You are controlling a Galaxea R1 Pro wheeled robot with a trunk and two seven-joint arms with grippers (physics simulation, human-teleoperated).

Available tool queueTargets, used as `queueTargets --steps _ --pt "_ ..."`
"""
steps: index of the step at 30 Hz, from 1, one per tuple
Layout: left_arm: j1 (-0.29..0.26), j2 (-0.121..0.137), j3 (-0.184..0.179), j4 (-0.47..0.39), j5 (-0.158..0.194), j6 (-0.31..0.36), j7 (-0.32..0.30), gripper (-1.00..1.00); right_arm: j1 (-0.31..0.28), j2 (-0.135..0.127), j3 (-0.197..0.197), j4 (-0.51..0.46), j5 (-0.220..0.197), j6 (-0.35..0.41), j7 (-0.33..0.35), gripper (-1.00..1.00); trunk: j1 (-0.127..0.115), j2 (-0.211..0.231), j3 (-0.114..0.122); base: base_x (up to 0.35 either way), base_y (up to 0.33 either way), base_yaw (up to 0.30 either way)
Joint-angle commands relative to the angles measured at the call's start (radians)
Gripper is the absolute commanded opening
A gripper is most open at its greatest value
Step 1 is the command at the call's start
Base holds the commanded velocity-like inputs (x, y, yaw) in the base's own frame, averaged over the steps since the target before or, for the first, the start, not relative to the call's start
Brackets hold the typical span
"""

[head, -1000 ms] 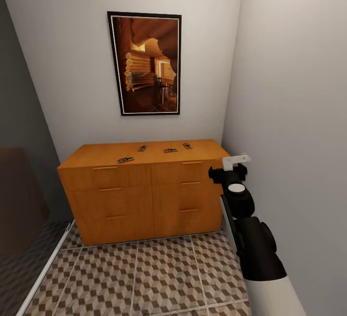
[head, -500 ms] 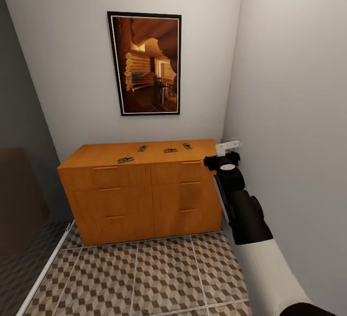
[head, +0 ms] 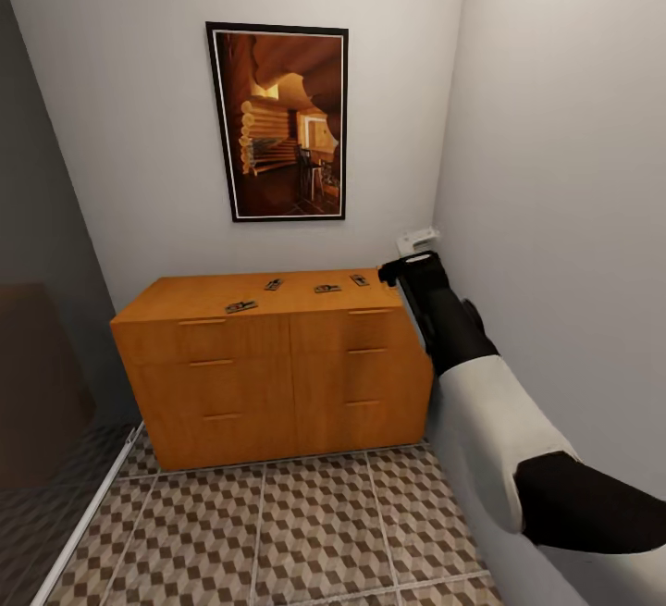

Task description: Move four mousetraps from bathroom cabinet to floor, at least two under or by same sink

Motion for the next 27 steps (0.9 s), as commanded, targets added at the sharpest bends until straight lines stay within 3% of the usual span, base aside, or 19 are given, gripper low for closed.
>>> queueTargets --steps 1,8,10,12,15,19,27 --pt "0.001 -0.001 -0.002 -0.002 0.000 -0.001 0.005 1.00 -0.025 0.000 0.002 0.029 -0.011 0.004 -0.005 1.00 0.000 -0.001 -0.001 0.000 0.000 0.000" --pt "0.000 -0.007 -0.002 0.001 -0.001 -0.001 0.005 1.00 -0.180 0.000 -0.001 0.205 -0.102 0.001 -0.001 1.00 0.000 -0.001 -0.001 0.000 0.000 0.000" --pt "0.000 -0.008 -0.003 0.001 -0.001 -0.001 0.005 1.00 -0.220 0.000 -0.002 0.238 -0.144 0.001 -0.001 1.00 0.000 -0.001 -0.001 0.000 0.000 0.000" --pt "0.001 -0.009 -0.004 0.001 -0.002 -0.003 0.004 1.00 -0.279 0.000 -0.003 0.278 -0.235 0.001 -0.001 1.00 0.000 -0.001 -0.001 0.000 0.000 0.000" --pt "0.000 -0.009 -0.004 0.001 -0.002 -0.005 0.003 1.00 -0.300 0.000 -0.002 0.292 -0.291 0.001 -0.001 1.00 0.000 -0.001 -0.001 0.000 0.000 0.000" --pt "0.000 -0.006 -0.006 0.008 0.000 -0.006 0.003 1.00 -0.315 0.000 -0.003 0.319 -0.335 -0.002 0.000 1.00 0.000 -0.001 -0.001 0.000 0.000 0.000" --pt "0.000 -0.002 -0.004 0.029 0.000 -0.008 0.003 1.00 -0.319 0.000 0.001 0.373 -0.355 -0.041 0.002 1.00 0.000 -0.001 -0.001 0.016 0.000 0.000"
